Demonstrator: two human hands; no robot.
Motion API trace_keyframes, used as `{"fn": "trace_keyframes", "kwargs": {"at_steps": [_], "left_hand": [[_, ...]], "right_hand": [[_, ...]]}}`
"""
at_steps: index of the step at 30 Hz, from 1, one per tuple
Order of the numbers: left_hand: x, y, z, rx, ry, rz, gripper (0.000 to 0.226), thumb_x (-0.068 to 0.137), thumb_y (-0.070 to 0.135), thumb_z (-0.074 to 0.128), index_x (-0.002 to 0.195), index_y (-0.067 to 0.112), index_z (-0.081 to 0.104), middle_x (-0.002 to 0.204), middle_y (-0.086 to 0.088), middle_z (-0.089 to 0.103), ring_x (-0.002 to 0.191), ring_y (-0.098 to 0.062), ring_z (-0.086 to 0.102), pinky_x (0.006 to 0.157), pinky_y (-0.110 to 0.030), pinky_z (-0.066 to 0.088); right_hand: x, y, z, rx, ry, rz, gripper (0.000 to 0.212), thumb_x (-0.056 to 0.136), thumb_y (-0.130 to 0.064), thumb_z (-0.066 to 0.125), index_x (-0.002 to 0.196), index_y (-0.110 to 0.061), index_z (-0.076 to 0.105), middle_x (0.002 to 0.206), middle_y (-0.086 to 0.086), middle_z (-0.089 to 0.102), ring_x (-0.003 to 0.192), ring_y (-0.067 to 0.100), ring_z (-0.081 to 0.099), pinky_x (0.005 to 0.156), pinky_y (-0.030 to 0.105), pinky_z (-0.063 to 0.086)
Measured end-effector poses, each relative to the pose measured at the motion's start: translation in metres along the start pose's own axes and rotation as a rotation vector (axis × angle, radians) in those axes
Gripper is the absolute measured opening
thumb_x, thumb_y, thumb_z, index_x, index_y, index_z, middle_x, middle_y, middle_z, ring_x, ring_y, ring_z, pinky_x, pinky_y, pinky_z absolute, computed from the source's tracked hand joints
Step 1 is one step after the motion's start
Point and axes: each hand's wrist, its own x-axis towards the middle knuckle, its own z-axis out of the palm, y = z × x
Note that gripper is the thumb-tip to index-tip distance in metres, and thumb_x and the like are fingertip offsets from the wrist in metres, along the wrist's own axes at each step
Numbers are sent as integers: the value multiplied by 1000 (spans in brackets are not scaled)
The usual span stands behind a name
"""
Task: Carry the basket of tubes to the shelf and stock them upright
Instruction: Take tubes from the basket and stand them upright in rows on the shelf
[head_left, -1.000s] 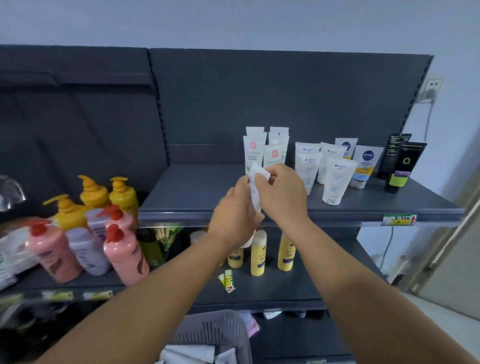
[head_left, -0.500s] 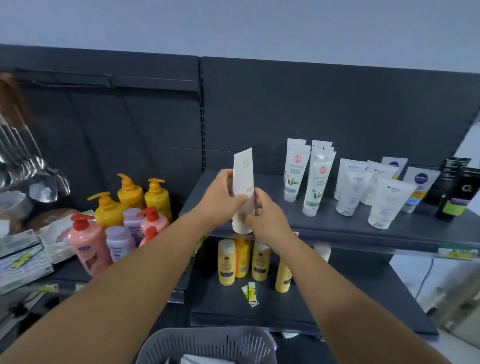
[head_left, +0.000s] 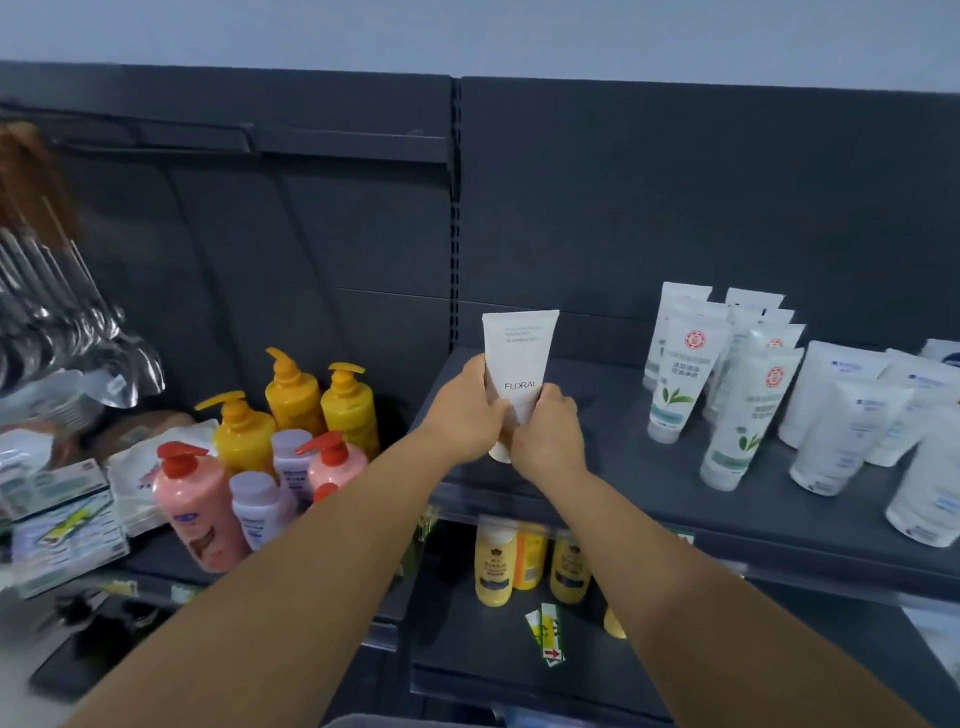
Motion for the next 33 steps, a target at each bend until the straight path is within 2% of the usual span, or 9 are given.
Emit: {"fn": "trace_keyframes", "kwargs": {"at_steps": [3,7,12,16,19,22,26,30,33], "left_hand": [[13,-21,-14,173,-37,-7,53,94,14,49,144,17,31,143,-6,47,125,-23,49,98,-34,43],[17,-46,-32,403,-144,44,64,96,22,51,151,14,19,152,-9,31,138,-26,35,109,-36,33],[17,-69,-41,444,-210,109,63,96,26,51,150,15,21,153,-7,31,138,-23,33,110,-34,32],[11,-75,-43,445,-254,154,65,95,30,51,151,14,20,155,-6,27,142,-23,28,114,-34,28],[1,-73,-45,458,-256,214,65,95,32,51,150,14,21,154,-6,30,140,-23,30,114,-35,29],[-14,-69,-45,470,-229,269,65,95,32,51,150,13,22,152,-7,32,139,-23,32,113,-34,29],[-39,-72,-40,503,-182,334,65,95,33,51,150,11,22,154,-6,30,142,-21,28,116,-32,25],[-78,-85,-30,581,-193,346,66,97,33,47,151,9,17,158,-7,21,146,-21,17,119,-30,16],[-113,-97,-21,647,-167,332,65,98,30,44,152,10,13,161,-5,9,149,-20,3,119,-29,7]], "right_hand": [[25,-12,22,13,42,42,59,79,-36,73,122,-8,44,121,11,45,106,32,55,87,44,50],[60,-23,42,39,104,120,61,75,-26,77,123,-8,43,126,12,44,110,34,54,90,43,49],[89,-27,52,37,190,176,65,74,-24,78,124,-8,41,130,12,42,112,35,53,91,42,47],[89,-31,52,25,213,227,71,75,-27,77,129,-6,37,136,13,39,118,35,50,81,34,39],[65,-32,53,-7,223,167,81,77,-32,75,139,-7,30,141,12,36,128,33,41,95,40,40],[25,-32,49,-76,230,46,72,84,-34,68,141,-10,33,145,10,37,133,30,36,101,42,38],[-40,-24,46,-248,146,-82,71,96,-32,54,152,-12,16,159,5,18,147,22,14,119,36,17],[-101,0,48,-395,17,-110,70,99,-32,46,154,-14,7,162,2,3,150,18,-1,121,36,8],[-140,25,51,-488,-64,-124,71,99,-36,43,155,-16,4,162,-1,-1,150,17,-4,121,36,6]]}}
